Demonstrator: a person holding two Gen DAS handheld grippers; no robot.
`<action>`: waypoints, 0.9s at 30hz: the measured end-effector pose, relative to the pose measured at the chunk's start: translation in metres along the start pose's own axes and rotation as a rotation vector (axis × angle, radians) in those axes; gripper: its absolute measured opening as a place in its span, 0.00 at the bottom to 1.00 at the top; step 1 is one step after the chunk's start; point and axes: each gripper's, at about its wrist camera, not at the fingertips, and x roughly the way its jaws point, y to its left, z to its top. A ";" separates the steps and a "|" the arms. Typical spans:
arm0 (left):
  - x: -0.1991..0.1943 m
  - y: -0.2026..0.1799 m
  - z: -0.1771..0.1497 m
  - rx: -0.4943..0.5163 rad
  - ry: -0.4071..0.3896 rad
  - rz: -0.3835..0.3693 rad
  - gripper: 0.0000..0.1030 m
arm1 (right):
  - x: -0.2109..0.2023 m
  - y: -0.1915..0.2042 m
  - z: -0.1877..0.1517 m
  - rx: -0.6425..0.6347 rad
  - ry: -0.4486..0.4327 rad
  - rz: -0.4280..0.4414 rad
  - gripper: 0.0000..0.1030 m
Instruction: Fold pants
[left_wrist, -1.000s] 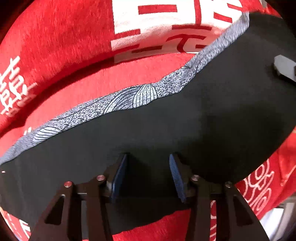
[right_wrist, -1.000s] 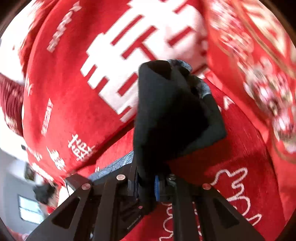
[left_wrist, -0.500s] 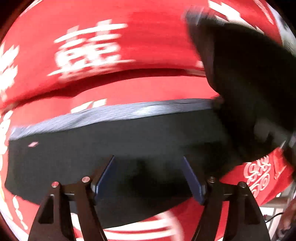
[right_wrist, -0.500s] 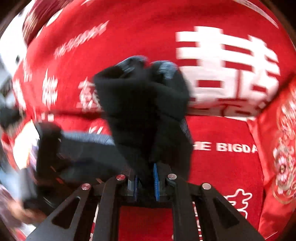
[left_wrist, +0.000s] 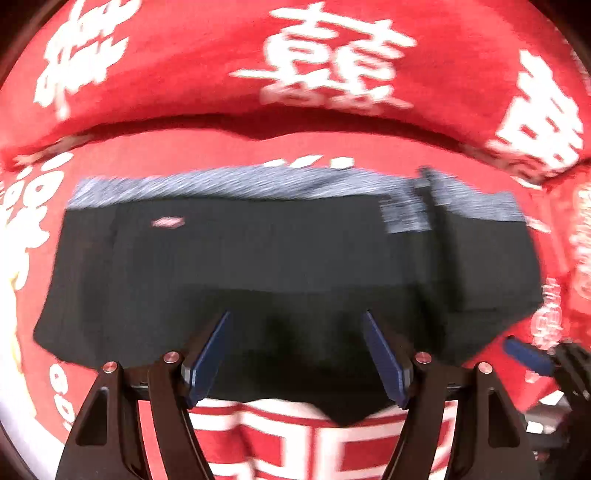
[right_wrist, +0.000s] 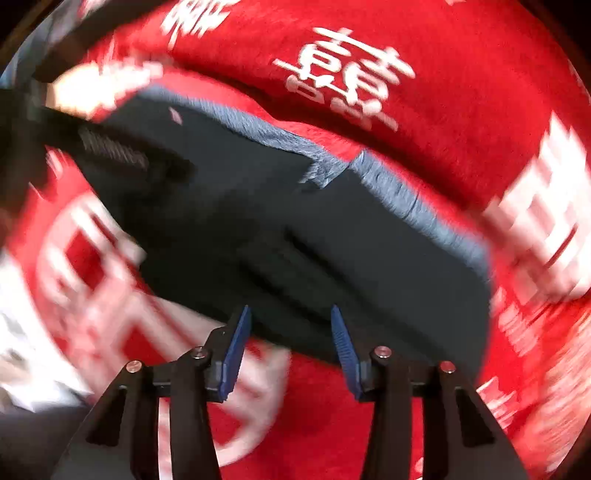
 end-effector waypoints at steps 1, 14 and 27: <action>-0.003 -0.012 0.005 0.025 0.004 -0.056 0.71 | -0.006 -0.025 0.000 0.161 -0.003 0.087 0.50; 0.035 -0.087 0.030 0.090 0.148 -0.250 0.68 | 0.047 -0.165 -0.081 1.230 -0.050 0.636 0.50; -0.003 -0.089 0.015 0.129 0.058 -0.194 0.32 | 0.034 -0.166 -0.069 1.194 -0.078 0.775 0.04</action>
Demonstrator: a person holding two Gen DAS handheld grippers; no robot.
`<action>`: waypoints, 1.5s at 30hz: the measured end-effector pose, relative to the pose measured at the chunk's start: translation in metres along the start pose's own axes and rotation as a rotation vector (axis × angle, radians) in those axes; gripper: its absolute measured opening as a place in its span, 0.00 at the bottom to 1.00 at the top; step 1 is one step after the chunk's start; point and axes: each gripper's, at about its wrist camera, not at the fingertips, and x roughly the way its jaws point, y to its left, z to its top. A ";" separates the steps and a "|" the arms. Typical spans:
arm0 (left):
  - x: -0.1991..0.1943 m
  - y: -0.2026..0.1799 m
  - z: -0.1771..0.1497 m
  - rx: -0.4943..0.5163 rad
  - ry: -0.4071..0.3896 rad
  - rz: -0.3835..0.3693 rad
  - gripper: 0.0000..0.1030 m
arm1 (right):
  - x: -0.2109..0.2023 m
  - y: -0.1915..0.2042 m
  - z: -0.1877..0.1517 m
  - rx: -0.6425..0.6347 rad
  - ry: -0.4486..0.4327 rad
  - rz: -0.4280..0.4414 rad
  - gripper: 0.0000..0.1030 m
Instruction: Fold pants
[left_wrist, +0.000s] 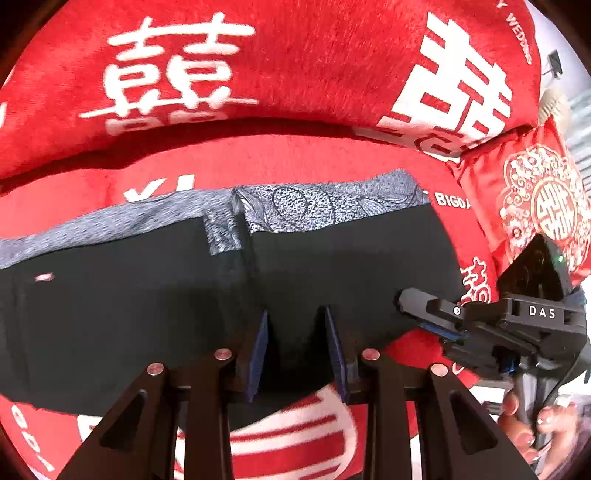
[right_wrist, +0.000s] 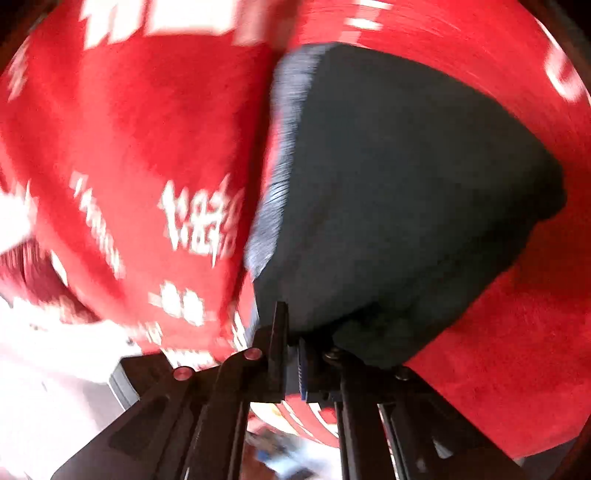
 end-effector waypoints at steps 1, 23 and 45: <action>0.002 0.001 -0.005 0.003 0.005 0.026 0.32 | -0.001 -0.001 -0.002 -0.014 0.021 -0.025 0.04; 0.031 -0.036 0.050 0.066 -0.105 0.207 0.62 | -0.010 0.074 0.094 -0.489 -0.016 -0.454 0.23; 0.005 0.022 -0.038 -0.177 0.021 0.314 0.88 | 0.075 0.075 0.009 -0.714 0.249 -0.583 0.68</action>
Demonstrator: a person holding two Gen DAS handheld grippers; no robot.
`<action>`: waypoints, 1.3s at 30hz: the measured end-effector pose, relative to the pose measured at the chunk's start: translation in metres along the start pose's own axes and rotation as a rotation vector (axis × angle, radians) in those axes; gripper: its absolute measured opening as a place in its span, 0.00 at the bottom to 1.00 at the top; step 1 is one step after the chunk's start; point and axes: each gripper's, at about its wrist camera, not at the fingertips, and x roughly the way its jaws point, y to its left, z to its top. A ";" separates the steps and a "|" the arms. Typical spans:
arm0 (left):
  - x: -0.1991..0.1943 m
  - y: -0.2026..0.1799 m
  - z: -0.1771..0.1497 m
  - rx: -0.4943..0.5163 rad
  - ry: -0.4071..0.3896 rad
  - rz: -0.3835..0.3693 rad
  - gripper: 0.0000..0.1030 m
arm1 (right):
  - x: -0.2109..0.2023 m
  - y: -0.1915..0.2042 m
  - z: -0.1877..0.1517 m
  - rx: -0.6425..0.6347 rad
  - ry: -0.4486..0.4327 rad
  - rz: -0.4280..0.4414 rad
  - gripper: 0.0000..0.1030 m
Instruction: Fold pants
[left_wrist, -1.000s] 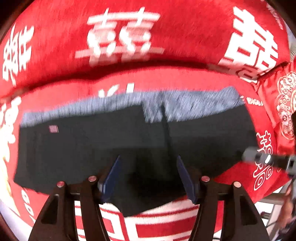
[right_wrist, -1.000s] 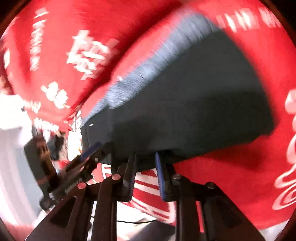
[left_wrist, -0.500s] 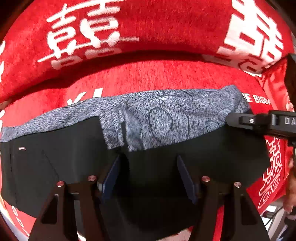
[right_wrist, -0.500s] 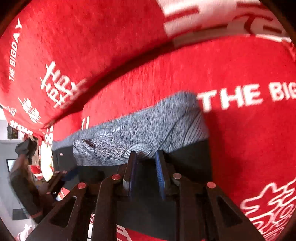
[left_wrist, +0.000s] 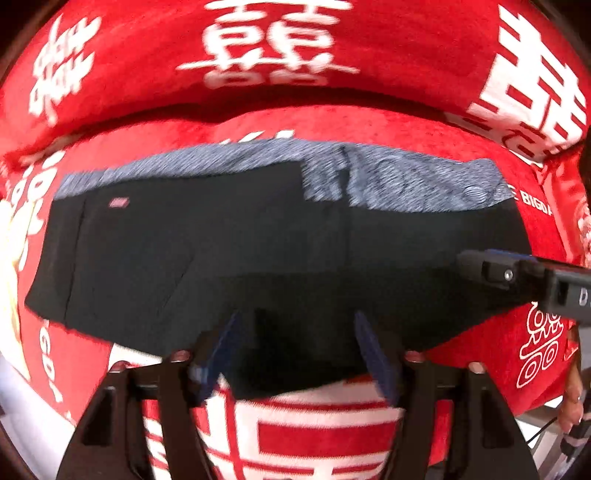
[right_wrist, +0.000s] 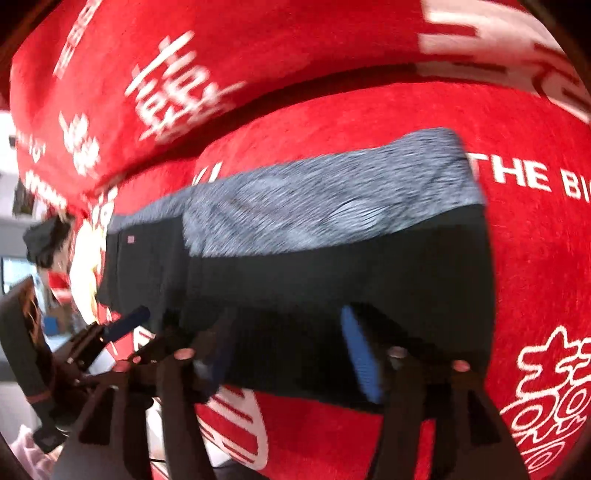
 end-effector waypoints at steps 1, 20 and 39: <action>0.000 0.001 -0.003 -0.014 0.002 0.011 0.96 | 0.001 0.007 -0.001 -0.024 0.012 -0.014 0.70; 0.009 0.122 -0.046 -0.237 0.077 0.068 0.96 | 0.035 0.103 -0.030 -0.169 0.096 -0.184 0.81; 0.022 0.202 -0.045 -0.351 0.085 0.037 0.96 | 0.074 0.138 -0.039 -0.201 0.149 -0.240 0.94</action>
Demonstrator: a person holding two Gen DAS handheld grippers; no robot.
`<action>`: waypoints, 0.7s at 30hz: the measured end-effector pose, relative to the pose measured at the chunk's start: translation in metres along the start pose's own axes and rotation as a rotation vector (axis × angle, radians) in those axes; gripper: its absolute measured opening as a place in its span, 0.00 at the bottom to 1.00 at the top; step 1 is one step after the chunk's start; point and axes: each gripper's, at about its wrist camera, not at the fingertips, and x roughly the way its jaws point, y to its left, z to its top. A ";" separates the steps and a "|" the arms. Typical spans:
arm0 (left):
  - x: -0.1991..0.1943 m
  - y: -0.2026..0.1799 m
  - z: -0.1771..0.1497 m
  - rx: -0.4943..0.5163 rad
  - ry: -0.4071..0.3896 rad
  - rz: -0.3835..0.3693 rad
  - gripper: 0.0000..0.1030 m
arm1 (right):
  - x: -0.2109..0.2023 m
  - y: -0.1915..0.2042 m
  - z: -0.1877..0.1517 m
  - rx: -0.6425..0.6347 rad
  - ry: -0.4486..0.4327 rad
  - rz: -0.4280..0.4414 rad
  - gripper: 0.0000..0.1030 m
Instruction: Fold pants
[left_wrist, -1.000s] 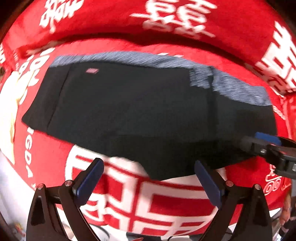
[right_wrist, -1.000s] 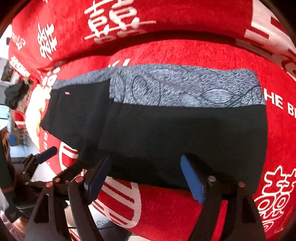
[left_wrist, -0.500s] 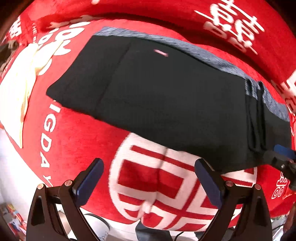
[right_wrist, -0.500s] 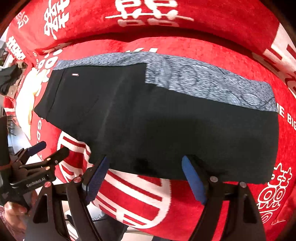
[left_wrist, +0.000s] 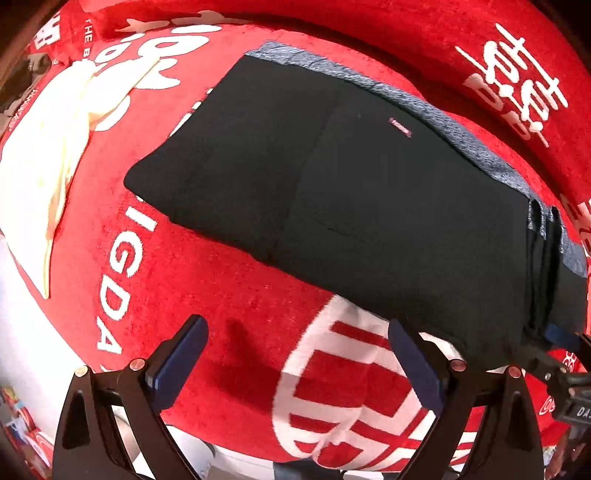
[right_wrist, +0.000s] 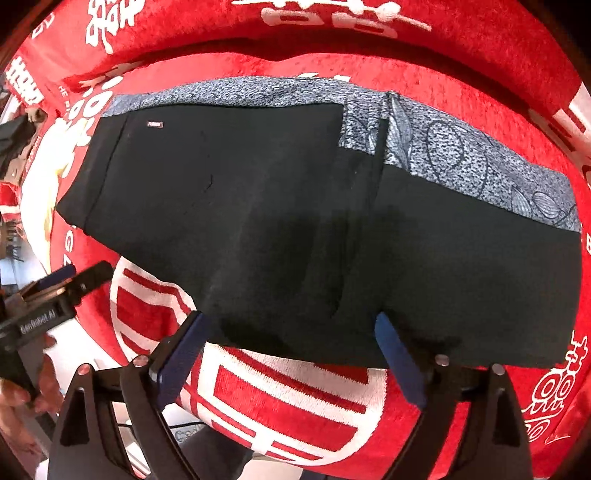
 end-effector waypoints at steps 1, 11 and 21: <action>0.001 0.003 0.001 -0.002 0.002 -0.004 0.96 | 0.002 0.002 0.000 -0.011 0.004 -0.007 0.96; -0.006 0.033 0.004 -0.100 -0.035 -0.107 0.96 | 0.008 0.007 -0.002 -0.021 0.009 -0.047 1.00; 0.000 0.090 0.026 -0.308 -0.150 -0.406 0.96 | 0.010 0.012 -0.006 -0.045 0.009 -0.071 1.00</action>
